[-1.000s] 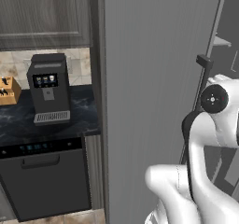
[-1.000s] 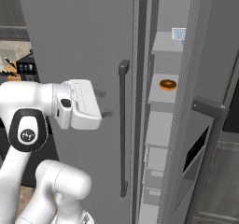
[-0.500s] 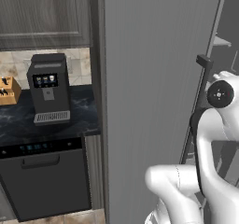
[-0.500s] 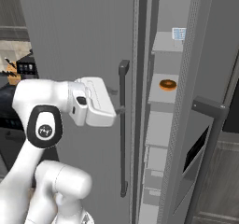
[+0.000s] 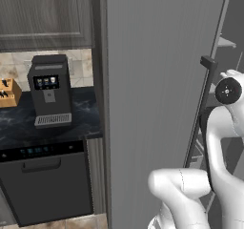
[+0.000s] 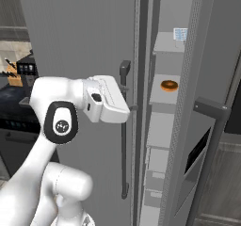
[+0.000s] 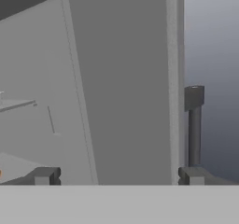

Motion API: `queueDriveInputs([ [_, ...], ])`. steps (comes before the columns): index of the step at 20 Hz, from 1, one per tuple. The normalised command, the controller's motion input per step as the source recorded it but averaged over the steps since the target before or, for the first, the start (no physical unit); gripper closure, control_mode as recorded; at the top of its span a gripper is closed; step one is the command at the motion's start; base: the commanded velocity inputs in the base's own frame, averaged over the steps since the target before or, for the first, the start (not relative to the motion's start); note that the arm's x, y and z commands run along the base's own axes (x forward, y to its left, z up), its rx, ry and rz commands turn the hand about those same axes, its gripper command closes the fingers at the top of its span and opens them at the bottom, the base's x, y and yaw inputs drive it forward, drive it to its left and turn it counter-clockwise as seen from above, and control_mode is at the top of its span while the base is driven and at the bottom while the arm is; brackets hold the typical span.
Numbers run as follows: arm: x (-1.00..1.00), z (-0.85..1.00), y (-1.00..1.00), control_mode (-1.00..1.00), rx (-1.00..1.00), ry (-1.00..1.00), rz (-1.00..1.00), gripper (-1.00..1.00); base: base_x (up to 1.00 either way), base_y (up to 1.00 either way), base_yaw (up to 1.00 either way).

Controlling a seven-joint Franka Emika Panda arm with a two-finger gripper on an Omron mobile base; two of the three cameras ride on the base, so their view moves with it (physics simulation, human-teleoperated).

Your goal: Open the freezer door, pick up the ice cube tray from the freezer, and place it on the dining counter.

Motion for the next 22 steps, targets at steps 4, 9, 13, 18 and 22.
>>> queueDriveInputs([
  [4,0.21,-0.07,-0.11,-1.0,0.0,-0.02,0.0,-1.0,0.0,0.0,0.0],
  [9,0.21,-0.04,-0.13,-1.0,0.0,-0.03,0.0,-1.0,0.0,0.0,0.0],
  [13,0.09,0.0,-0.2,-1.0,0.0,-0.02,0.0,-1.0,0.0,0.0,0.0],
  [18,0.01,0.0,-0.16,-1.0,0.0,-0.05,0.0,-1.0,0.0,0.0,0.0],
  [22,0.06,0.0,-0.17,-1.0,0.0,-0.02,0.0,-1.0,0.0,0.0,0.0],
])
